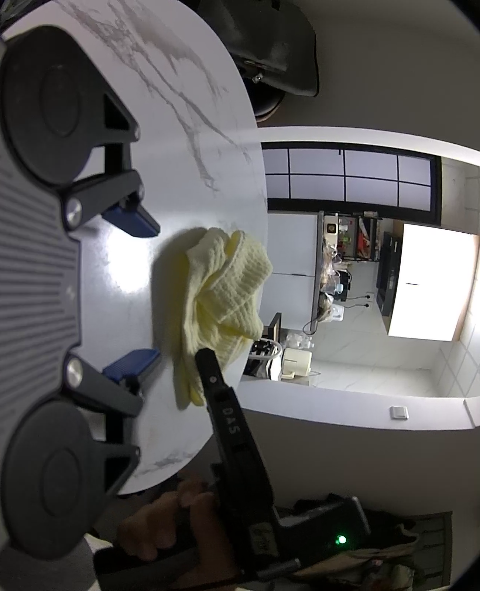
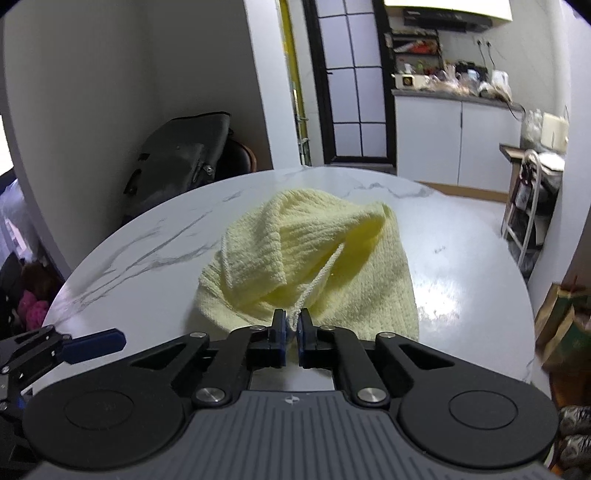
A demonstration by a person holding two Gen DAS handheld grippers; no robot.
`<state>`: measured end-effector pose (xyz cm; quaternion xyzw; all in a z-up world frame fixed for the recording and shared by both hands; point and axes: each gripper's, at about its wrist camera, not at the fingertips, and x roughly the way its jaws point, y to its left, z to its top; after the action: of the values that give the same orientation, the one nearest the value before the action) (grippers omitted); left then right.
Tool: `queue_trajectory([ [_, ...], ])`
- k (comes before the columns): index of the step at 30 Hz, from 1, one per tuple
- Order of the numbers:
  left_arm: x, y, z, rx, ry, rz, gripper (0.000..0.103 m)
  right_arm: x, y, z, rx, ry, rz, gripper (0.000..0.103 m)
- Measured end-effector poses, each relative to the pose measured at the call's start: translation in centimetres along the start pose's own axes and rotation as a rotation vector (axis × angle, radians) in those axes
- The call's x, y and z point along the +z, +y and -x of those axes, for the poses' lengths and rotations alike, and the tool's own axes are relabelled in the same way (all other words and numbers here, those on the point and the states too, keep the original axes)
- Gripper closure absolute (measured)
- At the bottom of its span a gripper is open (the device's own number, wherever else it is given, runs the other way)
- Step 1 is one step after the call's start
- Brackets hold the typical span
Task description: Fold towel
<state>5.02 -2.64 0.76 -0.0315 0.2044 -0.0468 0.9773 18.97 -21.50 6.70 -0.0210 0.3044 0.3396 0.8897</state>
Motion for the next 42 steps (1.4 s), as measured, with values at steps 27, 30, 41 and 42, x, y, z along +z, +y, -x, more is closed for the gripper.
queue_trajectory([
  [27, 3.6, -1.1, 3.3, 0.025, -0.089, -0.03, 0.03, 7.9, 4.3, 10.5, -0.032, -0.212, 0.368, 0.097],
  [30, 3.7, -1.1, 3.2, 0.028, -0.084, -0.025, 0.03, 8.7, 4.9, 11.3, -0.039, -0.238, 0.398, 0.097],
  [41, 3.4, -3.2, 2.6, -0.022, -0.08, -0.061, 0.03, 10.6, 5.8, 13.3, -0.027, -0.299, 0.437, 0.097],
  [42, 3.5, -3.6, 2.5, -0.028, -0.085, -0.066, 0.03, 10.6, 5.8, 13.3, -0.025, -0.299, 0.436, 0.097],
])
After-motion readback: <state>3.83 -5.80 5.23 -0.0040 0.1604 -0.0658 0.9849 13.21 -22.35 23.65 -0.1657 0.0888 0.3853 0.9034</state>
